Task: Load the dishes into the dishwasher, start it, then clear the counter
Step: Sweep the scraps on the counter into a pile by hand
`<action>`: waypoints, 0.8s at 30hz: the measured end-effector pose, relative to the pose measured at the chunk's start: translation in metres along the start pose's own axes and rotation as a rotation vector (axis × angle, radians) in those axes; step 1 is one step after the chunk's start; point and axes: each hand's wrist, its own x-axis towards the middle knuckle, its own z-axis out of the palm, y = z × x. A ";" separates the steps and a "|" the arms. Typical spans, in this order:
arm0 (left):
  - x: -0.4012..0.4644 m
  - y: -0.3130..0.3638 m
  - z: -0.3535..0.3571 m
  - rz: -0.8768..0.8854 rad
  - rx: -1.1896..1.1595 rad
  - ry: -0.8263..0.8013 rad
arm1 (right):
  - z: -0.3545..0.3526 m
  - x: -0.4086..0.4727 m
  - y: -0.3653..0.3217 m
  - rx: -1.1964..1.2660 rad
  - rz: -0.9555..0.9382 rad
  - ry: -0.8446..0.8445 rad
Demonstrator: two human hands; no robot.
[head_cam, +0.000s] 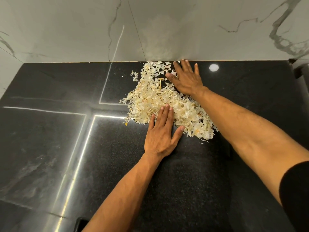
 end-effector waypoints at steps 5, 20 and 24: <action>-0.001 -0.001 0.002 0.010 -0.010 0.024 | 0.001 0.007 -0.009 -0.053 -0.085 -0.096; 0.004 -0.078 -0.026 -0.078 0.100 0.164 | 0.008 0.020 -0.029 -0.086 -0.287 -0.171; 0.003 -0.095 -0.023 -0.142 0.076 0.157 | 0.006 0.025 -0.030 -0.024 -0.334 -0.108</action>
